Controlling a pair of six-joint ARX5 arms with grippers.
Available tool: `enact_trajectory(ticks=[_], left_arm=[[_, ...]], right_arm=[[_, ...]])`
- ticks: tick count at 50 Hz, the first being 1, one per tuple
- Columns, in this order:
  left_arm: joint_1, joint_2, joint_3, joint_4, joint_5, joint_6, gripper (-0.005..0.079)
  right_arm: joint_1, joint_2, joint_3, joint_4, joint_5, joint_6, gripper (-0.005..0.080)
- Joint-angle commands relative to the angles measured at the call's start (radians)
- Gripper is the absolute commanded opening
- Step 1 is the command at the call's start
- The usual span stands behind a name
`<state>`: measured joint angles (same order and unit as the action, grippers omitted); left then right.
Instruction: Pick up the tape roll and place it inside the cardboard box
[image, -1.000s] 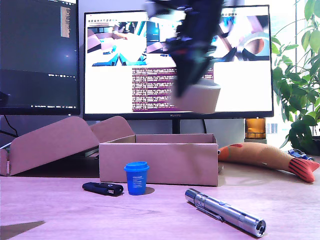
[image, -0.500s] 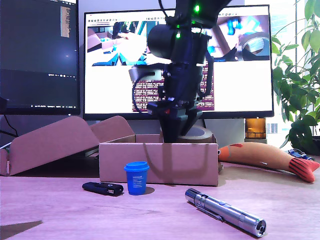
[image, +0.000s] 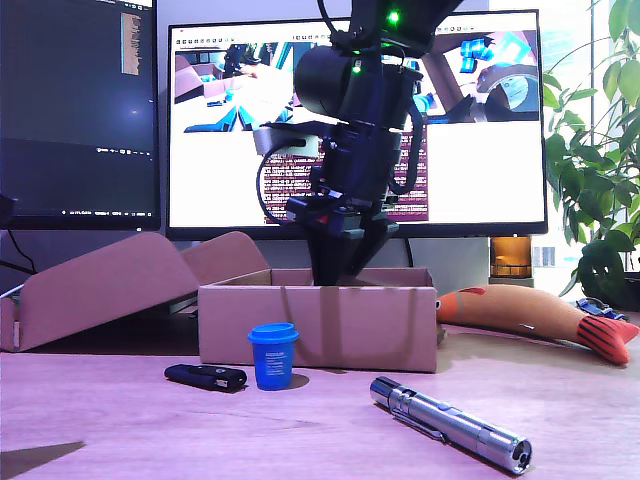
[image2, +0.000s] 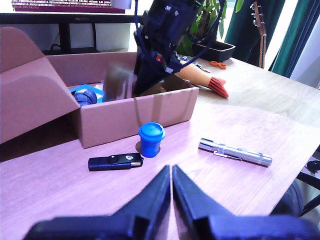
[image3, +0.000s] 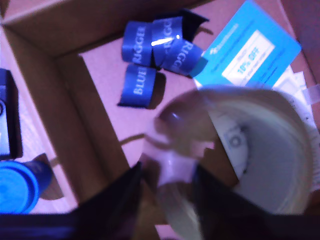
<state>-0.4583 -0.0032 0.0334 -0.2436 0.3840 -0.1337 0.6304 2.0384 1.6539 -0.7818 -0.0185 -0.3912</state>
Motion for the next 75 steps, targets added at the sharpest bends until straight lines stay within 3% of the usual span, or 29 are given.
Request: enact_trajectory(ticks=[1,7,11,17,21,30,44,52,60,69,75], left_arm=[[0.0,-0.01,-0.016,0.003,0.0,0.003,-0.0019],[0.0,-0.01,-0.016,0.003,-0.001,0.003,-0.0019],[0.0,-0.01,-0.016,0.004,-0.006,0.003,-0.0019],[0.0,-0.01,-0.016,0.004,-0.008,0.003,-0.0019],[0.0,-0.01,-0.016,0.004,-0.008,0.003,-0.0019],[0.0,-0.01,-0.016,0.005,-0.012,0.003,-0.0019],[0.0,-0.01,-0.016,0.004,-0.016,0.003,-0.0019],[0.0,-0.01,-0.016,0.004,-0.042,0.003,-0.0019],[0.0,-0.01,-0.016,0.004,-0.064,0.003,-0.0019],[0.0,-0.01,-0.016,0.004,-0.071,0.003,-0.0019],[0.0,-0.01,-0.016,0.003,-0.135,0.003,-0.0019]], right_arm=[[0.004,-0.016,0.008,0.005,-0.004,-0.001,0.0333],[0.008,-0.016,0.021,-0.007,-0.004,0.0,0.0329],[0.012,-0.016,0.055,-0.05,-0.004,0.0,0.0276],[0.017,-0.016,0.135,-0.144,-0.004,0.038,0.013],[0.017,-0.018,0.198,-0.211,-0.004,0.07,-0.0017],[0.017,-0.032,0.299,-0.241,-0.005,0.167,-0.001],[0.015,-0.032,0.333,-0.03,-0.004,0.307,-0.001],[0.013,-0.053,0.325,-0.023,0.006,0.333,-0.001],[0.015,-0.143,0.211,0.015,0.042,0.332,-0.001],[0.014,-0.323,-0.052,0.146,0.058,0.343,-0.001],[0.002,-0.457,-0.248,0.266,0.115,0.353,-0.001]])
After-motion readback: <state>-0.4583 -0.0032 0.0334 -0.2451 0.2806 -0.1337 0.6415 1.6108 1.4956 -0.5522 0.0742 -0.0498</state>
